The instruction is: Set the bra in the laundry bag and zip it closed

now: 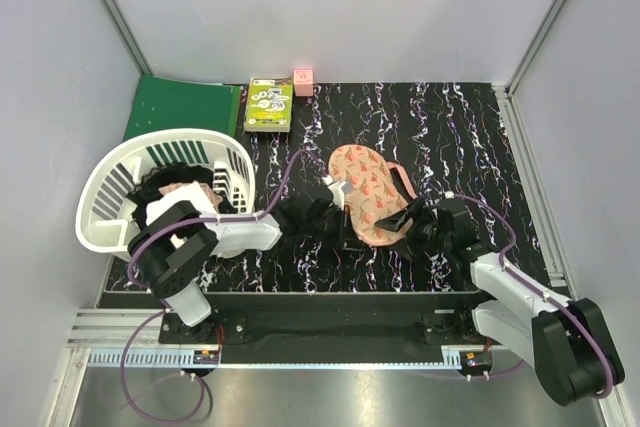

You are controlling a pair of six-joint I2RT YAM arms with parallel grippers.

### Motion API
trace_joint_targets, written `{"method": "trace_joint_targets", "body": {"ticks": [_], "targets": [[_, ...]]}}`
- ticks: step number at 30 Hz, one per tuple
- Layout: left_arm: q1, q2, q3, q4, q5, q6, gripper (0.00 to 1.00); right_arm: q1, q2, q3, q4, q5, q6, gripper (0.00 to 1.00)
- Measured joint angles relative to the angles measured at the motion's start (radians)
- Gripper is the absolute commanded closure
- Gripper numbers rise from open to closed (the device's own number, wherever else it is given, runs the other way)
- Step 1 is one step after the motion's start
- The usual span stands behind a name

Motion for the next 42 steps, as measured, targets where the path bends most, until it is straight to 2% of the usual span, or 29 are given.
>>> {"method": "trace_joint_targets", "body": {"ticks": [3, 4, 5, 7, 9, 17, 19, 20, 21, 22, 23, 24, 25, 28, 33, 36, 37, 42], "targets": [[-0.011, 0.0, 0.015, 0.011, 0.003, -0.01, 1.0, 0.0, 0.011, 0.0, 0.001, 0.042, 0.019, 0.43], [-0.013, 0.0, 0.017, 0.015, 0.003, -0.012, 1.0, 0.001, 0.022, 0.001, 0.002, 0.055, 0.022, 0.66], [-0.014, 0.0, 0.017, 0.017, 0.003, -0.013, 1.0, 0.001, 0.036, 0.001, 0.002, 0.069, 0.022, 0.79], [-0.015, 0.0, 0.017, 0.015, 0.002, -0.015, 1.0, 0.001, 0.068, 0.005, 0.0, 0.089, 0.016, 0.97], [-0.015, 0.0, 0.017, 0.005, -0.005, -0.011, 1.0, 0.0, 0.103, 0.016, 0.001, 0.1, 0.018, 1.0], [-0.005, -0.01, 0.064, -0.178, -0.133, 0.064, 1.0, -0.061, 0.19, 0.069, 0.013, 0.032, -0.038, 1.0], [-0.003, -0.013, 0.103, -0.221, -0.169, 0.087, 1.0, -0.077, 0.214, 0.089, 0.015, 0.009, -0.06, 0.93], [-0.003, -0.014, 0.117, -0.24, -0.186, 0.1, 0.95, -0.081, 0.224, 0.101, 0.015, 0.003, -0.07, 0.88], [-0.003, -0.018, 0.129, -0.26, -0.202, 0.111, 0.88, -0.084, 0.237, 0.118, 0.014, -0.009, -0.083, 0.74], [-0.003, -0.02, 0.137, -0.275, -0.214, 0.119, 0.74, -0.085, 0.251, 0.136, 0.014, -0.019, -0.099, 0.68], [-0.003, -0.024, 0.146, -0.303, -0.236, 0.13, 0.67, -0.085, 0.262, 0.154, 0.01, -0.023, -0.123, 0.61], [-0.003, -0.03, 0.148, -0.326, -0.258, 0.142, 0.62, -0.09, 0.269, 0.167, 0.002, -0.019, -0.143, 0.5], [-0.003, -0.039, 0.148, -0.361, -0.288, 0.148, 0.53, -0.096, 0.272, 0.175, -0.01, -0.014, -0.161, 0.45], [-0.006, -0.074, 0.141, -0.449, -0.376, 0.166, 0.46, -0.106, 0.266, 0.195, -0.097, 0.014, -0.235, 0.3], [-0.055, -0.211, 0.104, -0.529, -0.48, 0.175, 0.36, -0.044, 0.162, 0.257, -0.326, 0.142, -0.334, 0.17], [-0.145, -0.33, 0.091, -0.552, -0.547, 0.177, 0.32, 0.063, 0.087, 0.326, -0.434, 0.237, -0.359, 0.07], [-0.176, -0.358, 0.091, -0.552, -0.565, 0.176, 0.31, 0.109, 0.069, 0.347, -0.461, 0.275, -0.362, 0.0], [-0.374, -0.547, 0.016, -0.507, -0.704, 0.137, 0.3, 0.351, 0.024, 0.396, -0.55, 0.443, -0.332, 0.0]]}}
